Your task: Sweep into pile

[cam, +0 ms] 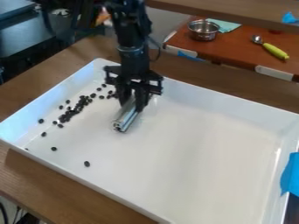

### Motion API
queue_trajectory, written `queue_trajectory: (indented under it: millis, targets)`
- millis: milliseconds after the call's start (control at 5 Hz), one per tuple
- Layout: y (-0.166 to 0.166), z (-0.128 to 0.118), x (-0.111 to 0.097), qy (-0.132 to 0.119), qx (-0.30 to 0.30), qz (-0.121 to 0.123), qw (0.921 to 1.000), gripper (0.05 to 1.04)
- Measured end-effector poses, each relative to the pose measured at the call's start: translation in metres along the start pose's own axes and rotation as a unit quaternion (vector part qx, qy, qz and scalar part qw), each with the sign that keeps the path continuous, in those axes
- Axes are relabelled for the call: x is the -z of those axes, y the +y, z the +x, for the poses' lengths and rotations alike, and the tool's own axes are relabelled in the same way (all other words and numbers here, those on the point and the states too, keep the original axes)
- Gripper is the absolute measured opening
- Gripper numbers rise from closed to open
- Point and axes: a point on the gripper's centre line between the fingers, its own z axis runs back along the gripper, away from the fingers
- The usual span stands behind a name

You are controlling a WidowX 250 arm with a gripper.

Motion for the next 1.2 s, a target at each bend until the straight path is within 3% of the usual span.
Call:
queue_trajectory:
  millis: [800, 1000, 1200]
  targets:
    - [0.032, 0.013, 0.001, -0.007, -0.042, 0.011, 0.9990, 0.372]
    - [0.028, 0.012, 0.001, -0.003, -0.037, -0.010, 0.9993, 0.372]
    - [0.016, 0.007, -0.026, -0.015, -0.030, -0.045, 0.9984, 0.372]
